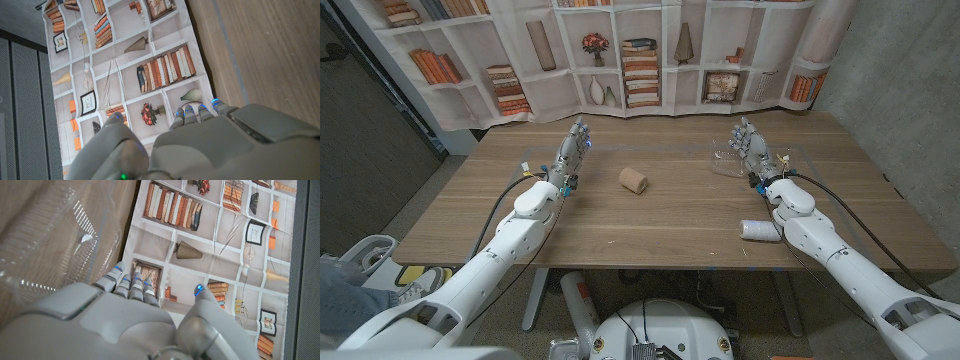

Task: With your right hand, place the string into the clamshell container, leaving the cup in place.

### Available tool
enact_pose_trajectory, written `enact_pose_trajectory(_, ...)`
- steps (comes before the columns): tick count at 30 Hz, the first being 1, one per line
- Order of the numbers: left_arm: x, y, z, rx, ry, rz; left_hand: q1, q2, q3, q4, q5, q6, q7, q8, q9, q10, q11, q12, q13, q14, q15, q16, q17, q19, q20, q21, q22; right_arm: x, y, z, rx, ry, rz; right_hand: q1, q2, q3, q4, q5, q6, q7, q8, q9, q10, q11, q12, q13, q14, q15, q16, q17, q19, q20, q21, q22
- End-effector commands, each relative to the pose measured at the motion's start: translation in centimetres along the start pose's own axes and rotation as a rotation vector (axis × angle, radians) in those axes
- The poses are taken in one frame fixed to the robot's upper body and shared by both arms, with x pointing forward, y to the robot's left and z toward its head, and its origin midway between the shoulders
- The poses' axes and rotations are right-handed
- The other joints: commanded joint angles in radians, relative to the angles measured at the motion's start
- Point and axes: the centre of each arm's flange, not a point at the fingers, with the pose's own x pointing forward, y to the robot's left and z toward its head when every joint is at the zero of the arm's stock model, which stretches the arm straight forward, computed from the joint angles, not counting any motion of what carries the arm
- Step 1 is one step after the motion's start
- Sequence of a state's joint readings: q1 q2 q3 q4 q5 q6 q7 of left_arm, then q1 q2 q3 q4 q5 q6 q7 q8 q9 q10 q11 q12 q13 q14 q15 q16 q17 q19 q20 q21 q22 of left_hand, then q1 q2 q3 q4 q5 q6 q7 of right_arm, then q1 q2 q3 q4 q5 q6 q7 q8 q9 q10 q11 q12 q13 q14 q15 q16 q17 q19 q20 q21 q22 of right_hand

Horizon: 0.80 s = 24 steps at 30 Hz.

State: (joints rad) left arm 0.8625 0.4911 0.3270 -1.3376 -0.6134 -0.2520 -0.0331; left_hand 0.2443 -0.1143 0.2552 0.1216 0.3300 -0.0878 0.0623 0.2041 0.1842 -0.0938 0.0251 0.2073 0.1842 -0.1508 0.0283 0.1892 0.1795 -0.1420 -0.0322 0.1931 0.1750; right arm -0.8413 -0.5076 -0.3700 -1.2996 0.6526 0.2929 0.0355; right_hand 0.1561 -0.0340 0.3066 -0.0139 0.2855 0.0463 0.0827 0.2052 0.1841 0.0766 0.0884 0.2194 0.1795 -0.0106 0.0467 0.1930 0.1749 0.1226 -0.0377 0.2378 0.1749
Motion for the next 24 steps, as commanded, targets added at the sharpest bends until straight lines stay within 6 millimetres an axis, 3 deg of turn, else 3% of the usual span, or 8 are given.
enact_pose_trajectory(1, -0.3, -0.2, 0.1, 0.011, 0.027, -0.014, 0.012, 0.002, 0.007, -0.002, 0.006, -0.003, 0.002, 0.007, 0.001, -0.005, 0.001, 0.005, 0.001, -0.006, 0.002, 0.005, 0.002, -0.008, 0.000, 0.006, 0.005, -0.3, 0.1, 0.1, 0.005, -0.010, -0.001, 0.013, 0.004, 0.009, -0.003, 0.003, 0.003, 0.007, 0.003, 0.001, 0.005, 0.006, 0.004, 0.005, 0.004, 0.009, 0.003, 0.005, 0.008, -0.022, 0.001, 0.004)
enact_pose_trajectory(18, -0.3, -0.5, 0.6, 0.040, 0.019, -0.006, 0.015, 0.006, 0.006, -0.004, 0.011, 0.003, 0.005, 0.007, 0.001, 0.001, 0.001, 0.005, 0.001, -0.002, 0.004, 0.005, 0.002, -0.008, 0.000, 0.007, 0.006, -0.4, 0.3, 1.3, -0.014, -0.040, 0.015, 0.027, 0.011, 0.012, -0.013, 0.000, 0.016, 0.007, 0.004, 0.002, 0.018, 0.006, 0.007, 0.005, 0.016, 0.005, 0.002, 0.004, 0.017, -0.022, -0.001, 0.004)
enact_pose_trajectory(22, -0.5, -0.9, 1.4, 0.200, 0.035, 0.001, 0.016, 0.007, 0.005, -0.004, 0.012, 0.006, 0.005, 0.007, 0.001, 0.001, 0.001, 0.005, 0.001, 0.000, 0.003, 0.005, 0.002, -0.007, 0.001, 0.007, 0.006, -0.5, 0.3, 1.6, -0.018, -0.041, 0.006, 0.031, 0.013, 0.013, -0.015, -0.001, 0.017, 0.005, 0.004, 0.002, 0.021, 0.005, 0.007, 0.005, 0.019, 0.002, 0.002, 0.004, 0.019, -0.028, -0.002, 0.005)
enact_pose_trajectory(24, -0.6, -1.2, 1.3, 0.160, 0.026, -0.005, 0.017, 0.008, 0.005, -0.005, 0.013, 0.005, 0.005, 0.006, 0.001, 0.002, 0.001, 0.005, 0.001, -0.001, 0.002, 0.004, 0.002, -0.008, 0.000, 0.007, 0.006, -0.6, 0.2, 1.6, -0.015, -0.044, 0.010, 0.032, 0.014, 0.013, -0.016, -0.001, 0.018, 0.004, 0.003, 0.002, 0.021, 0.005, 0.007, 0.005, 0.020, 0.001, 0.002, 0.004, 0.020, -0.028, -0.002, 0.005)
